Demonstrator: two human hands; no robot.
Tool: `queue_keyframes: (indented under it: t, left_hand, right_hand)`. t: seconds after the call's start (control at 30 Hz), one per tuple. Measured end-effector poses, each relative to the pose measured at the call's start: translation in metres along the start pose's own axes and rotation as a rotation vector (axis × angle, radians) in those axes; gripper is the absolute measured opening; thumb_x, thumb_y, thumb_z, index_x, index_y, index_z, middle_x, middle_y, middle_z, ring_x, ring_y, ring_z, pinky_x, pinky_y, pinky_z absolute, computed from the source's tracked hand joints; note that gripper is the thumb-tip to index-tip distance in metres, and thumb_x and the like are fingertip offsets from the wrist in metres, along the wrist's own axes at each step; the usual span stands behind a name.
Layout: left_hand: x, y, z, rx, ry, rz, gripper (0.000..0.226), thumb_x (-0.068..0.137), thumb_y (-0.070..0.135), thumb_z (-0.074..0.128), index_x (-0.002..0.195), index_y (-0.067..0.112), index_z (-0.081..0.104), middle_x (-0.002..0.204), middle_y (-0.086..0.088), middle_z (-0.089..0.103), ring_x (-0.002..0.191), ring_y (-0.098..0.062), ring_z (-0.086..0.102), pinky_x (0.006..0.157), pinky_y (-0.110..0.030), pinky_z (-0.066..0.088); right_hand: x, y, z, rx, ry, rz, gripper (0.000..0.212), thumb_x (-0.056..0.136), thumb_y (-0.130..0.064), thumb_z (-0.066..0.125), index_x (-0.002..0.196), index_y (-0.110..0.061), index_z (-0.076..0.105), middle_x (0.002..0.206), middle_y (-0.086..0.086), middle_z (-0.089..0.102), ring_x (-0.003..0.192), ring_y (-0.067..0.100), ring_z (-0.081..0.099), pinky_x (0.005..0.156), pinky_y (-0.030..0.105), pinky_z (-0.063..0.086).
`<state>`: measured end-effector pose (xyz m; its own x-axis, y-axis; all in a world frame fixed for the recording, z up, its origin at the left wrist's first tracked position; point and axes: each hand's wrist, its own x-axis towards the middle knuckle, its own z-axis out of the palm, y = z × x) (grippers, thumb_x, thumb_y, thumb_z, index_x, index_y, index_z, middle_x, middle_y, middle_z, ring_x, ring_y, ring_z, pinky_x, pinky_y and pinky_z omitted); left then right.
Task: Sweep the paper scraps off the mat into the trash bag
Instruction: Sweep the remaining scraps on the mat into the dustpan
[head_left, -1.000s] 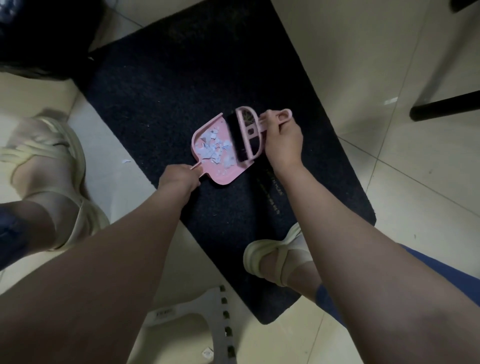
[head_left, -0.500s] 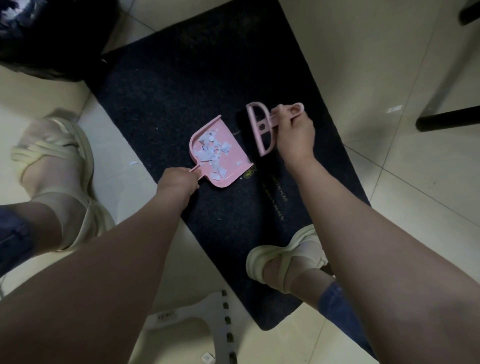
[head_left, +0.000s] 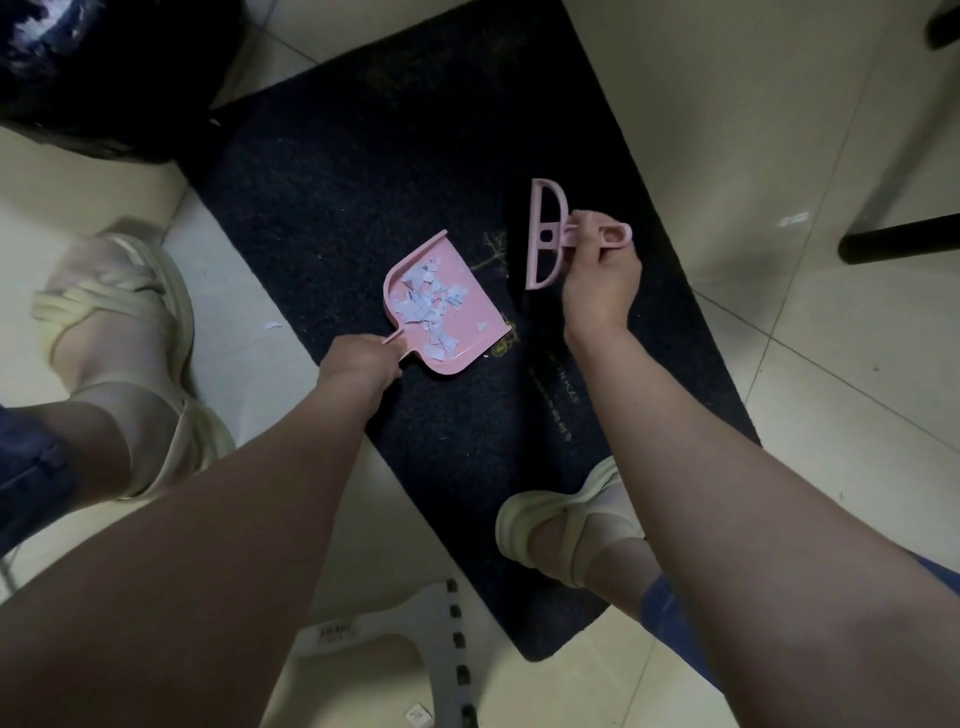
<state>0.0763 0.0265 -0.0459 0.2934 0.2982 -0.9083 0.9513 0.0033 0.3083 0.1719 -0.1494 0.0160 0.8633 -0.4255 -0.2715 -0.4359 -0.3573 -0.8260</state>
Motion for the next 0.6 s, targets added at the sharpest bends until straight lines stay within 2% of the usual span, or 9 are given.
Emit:
queue_keyframes:
  t: [0.07, 0.13, 0.23, 0.3, 0.4, 0.5, 0.6]
  left_hand:
    - [-0.0002, 0.0002, 0.0001, 0.005, 0.000, 0.001, 0.023, 0.090, 0.032, 0.061, 0.102, 0.014, 0.070, 0.063, 0.002, 0.059, 0.054, -0.011, 0.050, 0.068, -0.025, 0.042]
    - [-0.0002, 0.0007, -0.0006, 0.007, 0.002, -0.005, 0.023, 0.091, 0.032, 0.061, 0.101, 0.014, 0.070, 0.063, 0.002, 0.059, 0.054, -0.011, 0.050, 0.068, -0.025, 0.042]
    - [0.0000, 0.0016, -0.0004, 0.015, 0.008, -0.013, 0.023, 0.091, 0.033, 0.061, 0.100, 0.014, 0.070, 0.064, 0.001, 0.059, 0.054, -0.011, 0.050, 0.067, -0.025, 0.041]
    - [0.0004, 0.0014, 0.0001, 0.014, 0.008, -0.013, 0.024, 0.091, 0.033, 0.061, 0.102, 0.014, 0.069, 0.064, 0.001, 0.059, 0.055, -0.011, 0.050, 0.068, -0.025, 0.041]
    - [0.0004, 0.0010, 0.0001, 0.011, 0.006, -0.012, 0.026, 0.091, 0.033, 0.061, 0.106, 0.015, 0.070, 0.064, 0.001, 0.059, 0.055, -0.010, 0.050, 0.067, -0.025, 0.041]
    - [0.0000, 0.0001, 0.0004, 0.007, 0.007, -0.013, 0.026, 0.090, 0.034, 0.062, 0.106, 0.015, 0.070, 0.064, 0.001, 0.059, 0.055, -0.010, 0.050, 0.067, -0.025, 0.042]
    - [-0.0005, 0.0006, 0.0012, 0.003, 0.014, -0.016, 0.026, 0.090, 0.034, 0.062, 0.105, 0.014, 0.070, 0.064, 0.001, 0.059, 0.055, -0.011, 0.051, 0.069, -0.026, 0.043]
  right_hand:
    - [-0.0004, 0.0008, -0.0003, -0.006, 0.029, -0.006, 0.016, 0.099, -0.024, 0.053, 0.095, -0.023, 0.068, 0.084, -0.011, 0.068, 0.077, -0.002, 0.065, 0.072, 0.016, 0.052]
    - [-0.0022, 0.0024, 0.0031, 0.012, 0.029, 0.018, 0.016, 0.098, -0.021, 0.054, 0.091, -0.027, 0.067, 0.085, -0.011, 0.068, 0.079, -0.001, 0.065, 0.074, 0.016, 0.053]
    - [-0.0009, 0.0067, 0.0082, 0.071, -0.015, 0.163, 0.013, 0.097, -0.022, 0.056, 0.088, -0.023, 0.067, 0.089, 0.000, 0.072, 0.086, 0.014, 0.070, 0.083, 0.035, 0.059]
    - [0.0022, 0.0057, 0.0086, 0.042, 0.026, 0.189, 0.016, 0.096, -0.029, 0.056, 0.086, -0.021, 0.066, 0.087, 0.001, 0.072, 0.083, 0.018, 0.071, 0.080, 0.041, 0.059]
    - [0.0046, -0.0006, 0.0043, 0.011, 0.129, 0.119, 0.017, 0.098, -0.029, 0.054, 0.094, -0.019, 0.067, 0.085, -0.005, 0.069, 0.078, 0.009, 0.067, 0.077, 0.029, 0.057]
    - [0.0041, 0.0019, 0.0037, -0.027, 0.073, 0.134, 0.017, 0.099, -0.028, 0.052, 0.098, -0.017, 0.066, 0.085, -0.005, 0.068, 0.077, 0.009, 0.066, 0.075, 0.030, 0.056]
    - [0.0046, -0.0013, 0.0030, -0.248, 0.005, 0.152, 0.028, 0.100, -0.035, 0.047, 0.097, -0.012, 0.063, 0.085, -0.001, 0.066, 0.069, 0.009, 0.061, 0.065, 0.024, 0.050]
